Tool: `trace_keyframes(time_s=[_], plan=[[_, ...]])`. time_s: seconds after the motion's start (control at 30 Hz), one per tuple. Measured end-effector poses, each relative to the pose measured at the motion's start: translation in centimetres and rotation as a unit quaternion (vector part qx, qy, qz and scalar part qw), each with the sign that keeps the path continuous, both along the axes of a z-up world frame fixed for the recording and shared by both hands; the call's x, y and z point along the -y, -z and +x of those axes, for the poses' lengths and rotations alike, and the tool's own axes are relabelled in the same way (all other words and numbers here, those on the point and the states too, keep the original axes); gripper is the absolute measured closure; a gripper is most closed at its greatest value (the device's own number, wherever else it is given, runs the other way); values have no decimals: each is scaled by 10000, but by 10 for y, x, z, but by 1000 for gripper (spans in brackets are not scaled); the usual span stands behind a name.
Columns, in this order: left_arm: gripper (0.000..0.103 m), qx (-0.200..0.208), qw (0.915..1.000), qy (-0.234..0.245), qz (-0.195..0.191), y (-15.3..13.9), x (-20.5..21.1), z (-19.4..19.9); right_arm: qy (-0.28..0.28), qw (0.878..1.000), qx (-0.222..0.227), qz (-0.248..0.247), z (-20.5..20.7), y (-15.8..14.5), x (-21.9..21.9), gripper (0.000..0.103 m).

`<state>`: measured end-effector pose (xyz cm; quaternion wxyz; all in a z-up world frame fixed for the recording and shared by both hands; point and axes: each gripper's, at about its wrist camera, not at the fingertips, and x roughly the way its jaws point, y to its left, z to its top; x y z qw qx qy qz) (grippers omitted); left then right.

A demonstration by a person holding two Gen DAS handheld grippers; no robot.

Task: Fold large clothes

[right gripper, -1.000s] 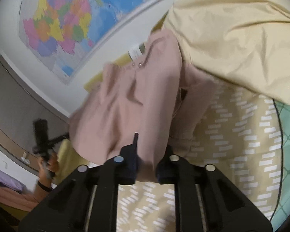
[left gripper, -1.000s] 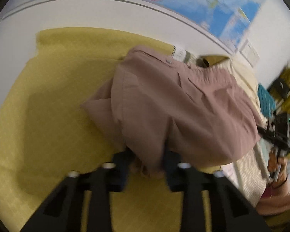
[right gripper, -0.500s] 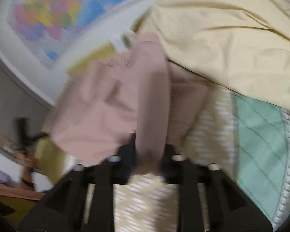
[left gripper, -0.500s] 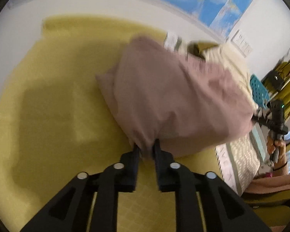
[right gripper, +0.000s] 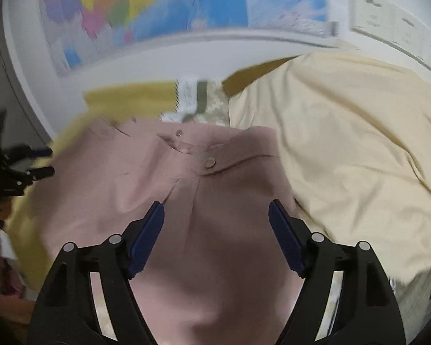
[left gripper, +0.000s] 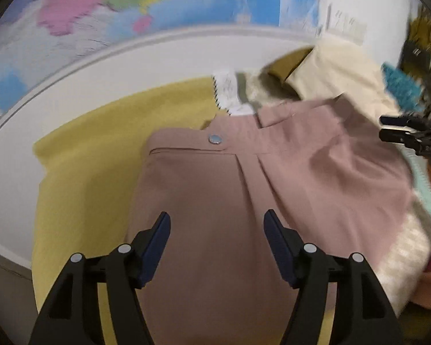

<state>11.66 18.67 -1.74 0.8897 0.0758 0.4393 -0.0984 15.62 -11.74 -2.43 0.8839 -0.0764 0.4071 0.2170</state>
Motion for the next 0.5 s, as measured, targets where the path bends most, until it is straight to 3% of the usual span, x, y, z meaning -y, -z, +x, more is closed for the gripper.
trace_keyframes(time_s=[0.07, 0.13, 0.17, 0.2, 0.3, 0.37, 0.5], plan=[[38, -215, 9996, -118, 147, 14, 1, 18, 75, 9997, -70, -213, 15, 10, -10, 27], [40, -572, 9980, -261, 6, 27, -3, 39, 56, 9993, -222, -295, 28, 21, -14, 33], [45, -631, 9973, -365, -6, 32, -6, 47, 101, 9991, -225, -357, 31, 26, -12, 47], [58, -626, 9972, -396, 30, 34, -9, 50, 144, 9989, -222, -398, 35, 29, -11, 68], [103, -672, 9959, -604, -81, 37, -21, 59, 96, 9995, -146, -278, 36, 24, -4, 93], [103, -625, 9952, -724, -216, 36, -25, 64, 98, 9997, -44, -231, 36, 17, 0, 97], [103, -309, 9951, -836, -421, 24, -34, 54, 304, 9986, 236, 367, 33, -10, 18, 99]])
